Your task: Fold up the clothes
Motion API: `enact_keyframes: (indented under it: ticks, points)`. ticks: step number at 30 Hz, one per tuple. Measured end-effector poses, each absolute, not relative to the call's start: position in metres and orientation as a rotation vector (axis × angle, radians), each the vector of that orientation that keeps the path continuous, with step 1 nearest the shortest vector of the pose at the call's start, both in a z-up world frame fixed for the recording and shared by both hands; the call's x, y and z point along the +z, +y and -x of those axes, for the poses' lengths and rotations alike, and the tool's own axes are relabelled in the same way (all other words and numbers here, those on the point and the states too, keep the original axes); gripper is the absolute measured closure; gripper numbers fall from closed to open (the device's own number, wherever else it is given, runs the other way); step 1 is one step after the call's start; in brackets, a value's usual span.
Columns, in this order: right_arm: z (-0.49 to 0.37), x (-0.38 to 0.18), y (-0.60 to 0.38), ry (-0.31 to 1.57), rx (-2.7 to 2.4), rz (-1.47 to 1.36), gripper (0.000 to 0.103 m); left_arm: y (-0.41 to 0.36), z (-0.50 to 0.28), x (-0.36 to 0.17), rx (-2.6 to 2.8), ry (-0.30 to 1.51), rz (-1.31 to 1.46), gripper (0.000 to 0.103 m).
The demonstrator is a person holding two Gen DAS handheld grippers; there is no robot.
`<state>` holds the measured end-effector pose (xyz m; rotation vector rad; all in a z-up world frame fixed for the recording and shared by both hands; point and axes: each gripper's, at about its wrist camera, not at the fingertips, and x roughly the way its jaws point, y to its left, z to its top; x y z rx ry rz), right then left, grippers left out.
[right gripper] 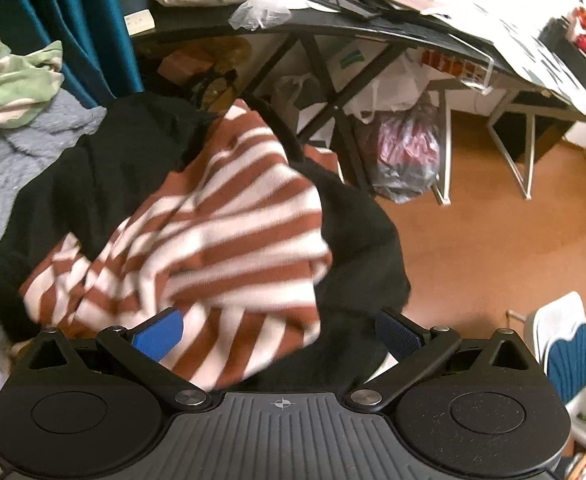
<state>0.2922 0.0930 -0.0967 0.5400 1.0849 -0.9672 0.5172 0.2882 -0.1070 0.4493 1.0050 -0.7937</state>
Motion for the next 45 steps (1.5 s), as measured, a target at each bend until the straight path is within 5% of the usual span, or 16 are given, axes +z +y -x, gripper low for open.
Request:
enact_keyframes:
  ticks: [15, 45]
  points:
    - [-0.33, -0.188, 0.019, 1.12, -0.765, -0.508, 0.001, 0.203, -0.514, -0.182, -0.672, 0.863, -0.666, 0.0]
    - [-0.273, -0.203, 0.017, 0.908, -0.659, -0.71, 0.001, 0.215, -0.487, -0.197, -0.633, 0.734, -0.712, 0.0]
